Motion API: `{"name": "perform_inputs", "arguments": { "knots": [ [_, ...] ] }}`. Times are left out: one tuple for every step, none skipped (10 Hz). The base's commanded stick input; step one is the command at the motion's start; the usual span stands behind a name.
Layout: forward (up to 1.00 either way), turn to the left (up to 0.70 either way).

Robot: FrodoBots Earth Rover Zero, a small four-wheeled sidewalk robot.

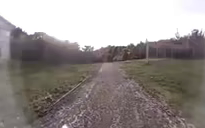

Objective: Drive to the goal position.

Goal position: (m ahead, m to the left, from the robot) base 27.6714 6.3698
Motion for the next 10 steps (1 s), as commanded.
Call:
{"name": "perform_inputs", "arguments": {
  "knots": [
    [0.7, 0.0],
    [0.7, -0.24],
    [0.7, -0.35],
    [0.7, -0.35],
    [0.7, -0.2],
    [0.7, 0.0],
    [0.7, 0.0],
    [0.7, 0.0],
    [0.7, 0.0],
    [0.7, 0.0]
  ]
}}
